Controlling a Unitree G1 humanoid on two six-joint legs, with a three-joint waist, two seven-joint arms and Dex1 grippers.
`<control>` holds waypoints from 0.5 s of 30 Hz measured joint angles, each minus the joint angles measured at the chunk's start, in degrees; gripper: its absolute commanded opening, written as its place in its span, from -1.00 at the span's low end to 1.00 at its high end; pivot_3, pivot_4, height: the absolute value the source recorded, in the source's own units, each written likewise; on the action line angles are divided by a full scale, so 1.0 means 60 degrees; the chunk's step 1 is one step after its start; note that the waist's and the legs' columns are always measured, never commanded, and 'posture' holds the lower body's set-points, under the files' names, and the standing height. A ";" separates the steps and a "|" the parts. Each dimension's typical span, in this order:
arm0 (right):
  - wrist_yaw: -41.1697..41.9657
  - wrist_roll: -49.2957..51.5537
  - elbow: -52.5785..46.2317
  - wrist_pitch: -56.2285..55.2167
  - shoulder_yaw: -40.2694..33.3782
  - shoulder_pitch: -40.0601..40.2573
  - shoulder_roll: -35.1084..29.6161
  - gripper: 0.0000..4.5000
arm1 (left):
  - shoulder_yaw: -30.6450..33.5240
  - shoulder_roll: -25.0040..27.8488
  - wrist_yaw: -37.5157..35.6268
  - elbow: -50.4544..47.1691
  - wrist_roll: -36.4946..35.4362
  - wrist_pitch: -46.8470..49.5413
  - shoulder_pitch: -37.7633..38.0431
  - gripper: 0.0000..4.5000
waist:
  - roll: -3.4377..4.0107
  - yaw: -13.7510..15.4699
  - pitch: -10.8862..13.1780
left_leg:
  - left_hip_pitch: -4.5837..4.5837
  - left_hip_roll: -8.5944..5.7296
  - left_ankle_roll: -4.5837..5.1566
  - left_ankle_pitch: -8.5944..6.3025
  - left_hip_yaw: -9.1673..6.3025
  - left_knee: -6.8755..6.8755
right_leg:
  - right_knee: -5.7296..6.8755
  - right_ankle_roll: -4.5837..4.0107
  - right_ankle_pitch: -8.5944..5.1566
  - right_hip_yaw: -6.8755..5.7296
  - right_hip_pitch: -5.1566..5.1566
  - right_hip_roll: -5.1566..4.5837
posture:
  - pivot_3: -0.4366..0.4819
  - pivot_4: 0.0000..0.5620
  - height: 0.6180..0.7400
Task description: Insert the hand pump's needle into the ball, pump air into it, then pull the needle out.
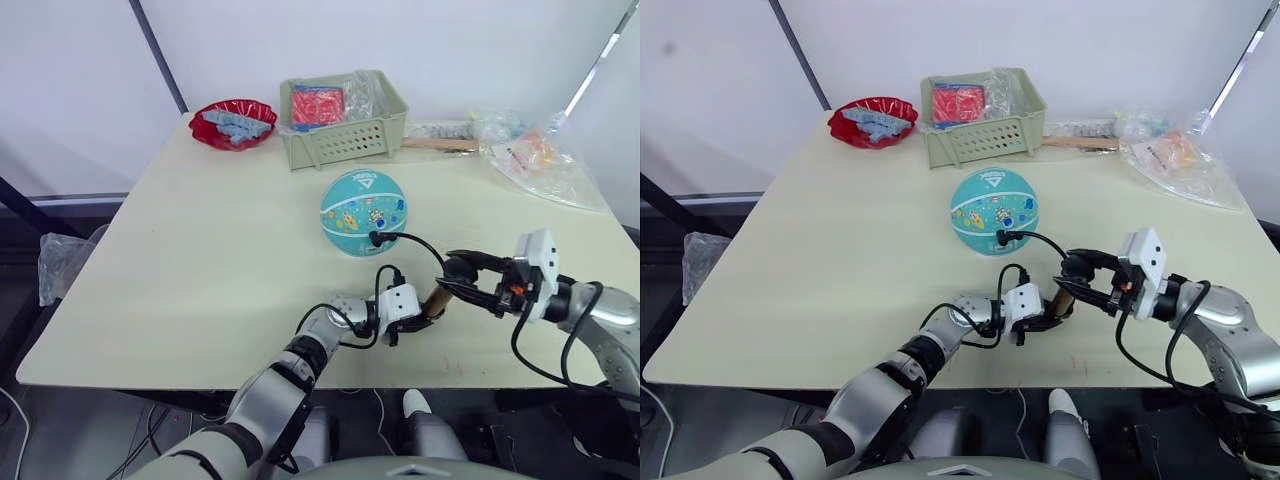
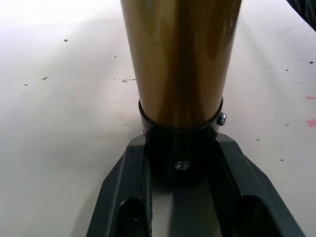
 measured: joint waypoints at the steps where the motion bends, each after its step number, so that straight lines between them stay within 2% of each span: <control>1: 0.0080 0.0087 0.0039 0.0108 -0.0115 -0.0003 -0.0115 -0.08 | -0.0019 0.0000 -0.0006 0.0000 0.0000 -0.0011 -0.0025 -0.50 | 0.0005 0.0001 0.0018 | -0.0002 0.0000 0.0000 0.0000 0.0000 0.0003 | 0.0000 0.0000 0.0000 0.0000 0.0000 -0.0001 | -0.05 -0.47 0.96; 7: 0.0247 0.1140 0.0037 0.1054 -0.0846 -0.0453 -0.0571 -0.08 | -0.0047 -0.0006 -0.0026 -0.0026 -0.0001 -0.0200 -0.0097 -0.50 | 0.0082 0.0011 0.0144 | -0.0015 -0.0006 0.0000 0.0001 0.0000 0.0015 | 0.0000 0.0002 0.0001 -0.0002 -0.0001 -0.0006 | -0.05 -0.47 0.96; 15: 0.0271 0.2471 -0.0072 0.2068 -0.1691 -0.1368 -0.1155 -0.08 | -0.0047 -0.0011 -0.0024 -0.0033 -0.0003 -0.0219 -0.0134 -0.50 | 0.0081 0.0019 0.0210 | -0.0019 -0.0009 0.0001 0.0001 -0.0001 0.0025 | 0.0003 0.0005 0.0003 -0.0007 0.0000 -0.0008 | -0.05 -0.47 0.96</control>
